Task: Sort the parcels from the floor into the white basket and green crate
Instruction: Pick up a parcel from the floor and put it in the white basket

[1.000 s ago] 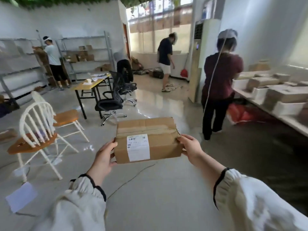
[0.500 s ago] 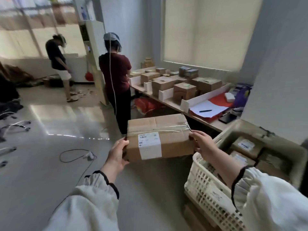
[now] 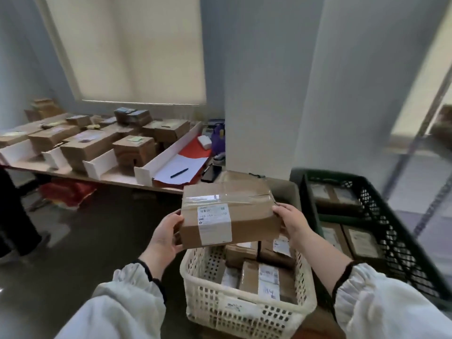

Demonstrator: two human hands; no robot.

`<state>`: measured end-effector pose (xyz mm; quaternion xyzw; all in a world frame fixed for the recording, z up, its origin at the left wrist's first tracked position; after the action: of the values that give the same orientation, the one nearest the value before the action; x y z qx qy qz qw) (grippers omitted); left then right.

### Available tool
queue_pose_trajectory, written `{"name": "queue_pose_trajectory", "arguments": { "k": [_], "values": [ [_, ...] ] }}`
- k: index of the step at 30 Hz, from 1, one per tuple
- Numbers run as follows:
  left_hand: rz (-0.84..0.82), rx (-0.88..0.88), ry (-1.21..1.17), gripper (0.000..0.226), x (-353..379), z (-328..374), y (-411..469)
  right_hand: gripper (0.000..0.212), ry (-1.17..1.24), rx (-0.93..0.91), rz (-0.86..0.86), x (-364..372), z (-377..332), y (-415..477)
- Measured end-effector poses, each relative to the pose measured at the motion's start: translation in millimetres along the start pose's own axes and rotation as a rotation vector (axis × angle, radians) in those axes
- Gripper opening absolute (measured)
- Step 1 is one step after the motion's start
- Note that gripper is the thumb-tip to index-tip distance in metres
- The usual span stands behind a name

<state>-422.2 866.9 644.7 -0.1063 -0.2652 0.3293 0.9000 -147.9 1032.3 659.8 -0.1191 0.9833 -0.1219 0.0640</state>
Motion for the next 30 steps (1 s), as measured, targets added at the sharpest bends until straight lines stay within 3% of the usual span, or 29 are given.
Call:
{"name": "queue_pose_trajectory", "arguments": {
  "k": [8,17,19,25,28,30],
  "values": [
    [-0.111,-0.126,0.102,0.022,80,-39,82,0.022,0.024,0.077,0.220,-64,26,32],
    [-0.121,-0.107,0.151,0.011,129,-64,165,0.019,-0.027,0.141,0.221,-87,43,123],
    [-0.073,-0.110,0.264,0.019,122,-74,185,0.023,-0.117,0.193,0.202,-85,58,144],
    [-0.028,-0.374,0.758,0.054,61,-133,200,0.048,-0.471,0.483,0.015,-63,136,152],
    [-0.127,-0.618,0.843,0.070,38,-157,193,0.046,-0.598,0.685,-0.229,-49,166,135],
    [-0.254,-0.781,0.884,0.064,34,-169,185,0.048,-0.710,0.766,-0.382,-43,181,126]
  ]
}}
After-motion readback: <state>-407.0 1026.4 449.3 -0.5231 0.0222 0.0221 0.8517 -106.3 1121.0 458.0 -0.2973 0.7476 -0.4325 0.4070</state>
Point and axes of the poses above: each hand's wrist, its own y-axis towards the middle knuckle, its own x-axis out of the palm, z = x × y, the point moved 8 cm from there along y, towards the middle knuckle, and after that the axes turned 8 degrees about -y, right-handed, at the moved point
